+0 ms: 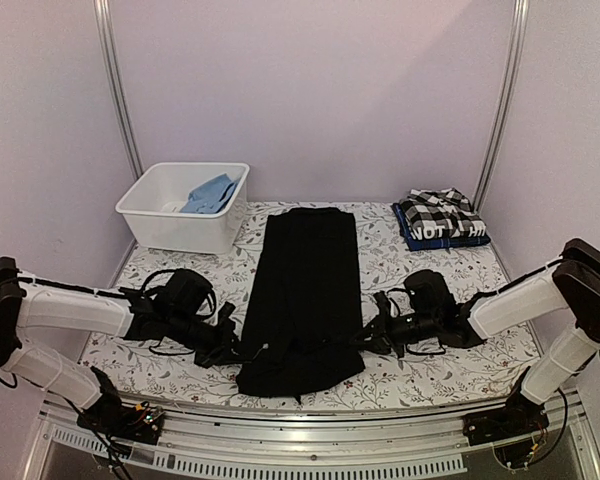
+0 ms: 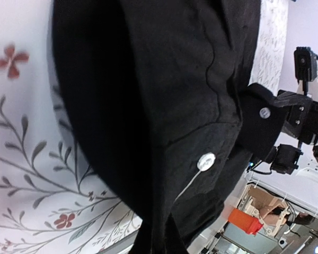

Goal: Fold and stack the long sleeve shirts
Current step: Fold the rectangle-folded shirt at the center of the board.

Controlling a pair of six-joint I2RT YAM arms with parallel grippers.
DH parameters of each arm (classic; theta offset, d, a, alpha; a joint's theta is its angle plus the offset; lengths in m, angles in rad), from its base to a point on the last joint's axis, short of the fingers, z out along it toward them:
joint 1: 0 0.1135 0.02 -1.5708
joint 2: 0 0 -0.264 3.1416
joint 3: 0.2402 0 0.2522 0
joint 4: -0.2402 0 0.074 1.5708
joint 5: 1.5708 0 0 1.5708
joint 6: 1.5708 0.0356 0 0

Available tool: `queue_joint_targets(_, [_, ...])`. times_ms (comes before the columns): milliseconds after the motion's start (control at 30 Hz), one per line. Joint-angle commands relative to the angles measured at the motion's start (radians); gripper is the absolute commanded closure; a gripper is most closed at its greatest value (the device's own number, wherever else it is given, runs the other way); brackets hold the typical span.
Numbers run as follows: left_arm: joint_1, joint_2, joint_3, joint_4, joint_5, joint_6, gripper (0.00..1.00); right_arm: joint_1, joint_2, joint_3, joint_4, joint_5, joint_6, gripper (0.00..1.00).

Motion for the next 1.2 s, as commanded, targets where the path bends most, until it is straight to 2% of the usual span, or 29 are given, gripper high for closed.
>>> queue_joint_targets(0, [-0.056, -0.046, -0.06, 0.006, 0.021, -0.063, 1.0, 0.049, -0.032, -0.034, -0.011, -0.008, 0.009, 1.0])
queue_joint_targets(133, [-0.069, -0.071, -0.087, 0.024, 0.018, -0.09, 1.0, 0.061, -0.034, -0.035, -0.007, 0.005, 0.024, 1.0])
queue_joint_targets(300, [-0.05, -0.046, -0.008, 0.001, 0.01, -0.043, 1.0, 0.036, -0.021, 0.008, -0.008, 0.007, 0.018, 1.0])
queue_joint_targets(533, [0.057, 0.005, 0.072, 0.018, 0.051, 0.013, 1.0, -0.03, 0.042, 0.105, -0.008, 0.01, -0.019, 1.0])
queue_joint_targets(867, [0.211, 0.199, 0.185, 0.112, 0.106, 0.103, 1.0, -0.116, 0.198, 0.228, 0.014, 0.036, -0.041, 1.0])
queue_joint_targets(1167, [0.242, 0.359, 0.266, 0.179, 0.131, 0.13, 1.0, -0.146, 0.261, 0.272, 0.04, 0.049, -0.026, 1.0])
